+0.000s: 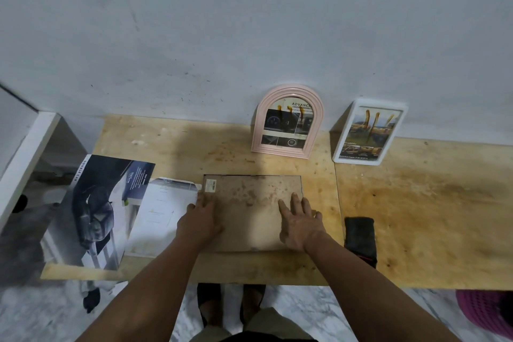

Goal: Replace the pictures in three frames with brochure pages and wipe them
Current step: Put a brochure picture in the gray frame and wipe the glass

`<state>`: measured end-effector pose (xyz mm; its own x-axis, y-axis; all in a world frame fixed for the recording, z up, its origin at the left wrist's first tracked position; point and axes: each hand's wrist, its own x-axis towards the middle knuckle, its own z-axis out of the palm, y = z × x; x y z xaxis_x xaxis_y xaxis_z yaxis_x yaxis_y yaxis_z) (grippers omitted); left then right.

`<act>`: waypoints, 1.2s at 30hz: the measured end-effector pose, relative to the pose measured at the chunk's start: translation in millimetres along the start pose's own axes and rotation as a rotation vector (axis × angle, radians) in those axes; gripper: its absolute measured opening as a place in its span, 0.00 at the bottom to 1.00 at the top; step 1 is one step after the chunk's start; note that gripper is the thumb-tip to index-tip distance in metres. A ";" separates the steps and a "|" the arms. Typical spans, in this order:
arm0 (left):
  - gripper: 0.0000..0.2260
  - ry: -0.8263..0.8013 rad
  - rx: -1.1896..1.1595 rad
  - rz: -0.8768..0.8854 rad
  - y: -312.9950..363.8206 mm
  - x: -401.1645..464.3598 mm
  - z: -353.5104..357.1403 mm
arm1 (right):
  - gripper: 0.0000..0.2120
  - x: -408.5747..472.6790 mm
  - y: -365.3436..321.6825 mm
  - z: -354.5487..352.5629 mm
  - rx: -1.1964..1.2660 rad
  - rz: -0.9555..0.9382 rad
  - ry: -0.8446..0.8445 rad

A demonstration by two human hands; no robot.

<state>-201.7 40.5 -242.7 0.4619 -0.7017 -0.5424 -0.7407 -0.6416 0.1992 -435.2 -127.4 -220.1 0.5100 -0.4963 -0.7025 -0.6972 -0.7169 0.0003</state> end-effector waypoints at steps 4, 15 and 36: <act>0.40 0.043 0.044 0.011 -3.3 -2.0 4.6 | 0.48 6.3 2.7 6.2 0.012 0.005 -0.013; 0.39 0.081 0.137 0.055 -10.0 -3.7 14.6 | 0.50 13.0 0.9 15.8 0.057 0.032 0.000; 0.50 0.053 0.189 0.122 -18.6 -11.1 21.2 | 0.60 14.2 -3.6 16.9 0.140 0.072 0.026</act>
<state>-203.3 66.8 -257.7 0.3842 -0.7890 -0.4795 -0.8687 -0.4847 0.1016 -433.9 -123.7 -242.1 0.4680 -0.5576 -0.6856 -0.7949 -0.6046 -0.0509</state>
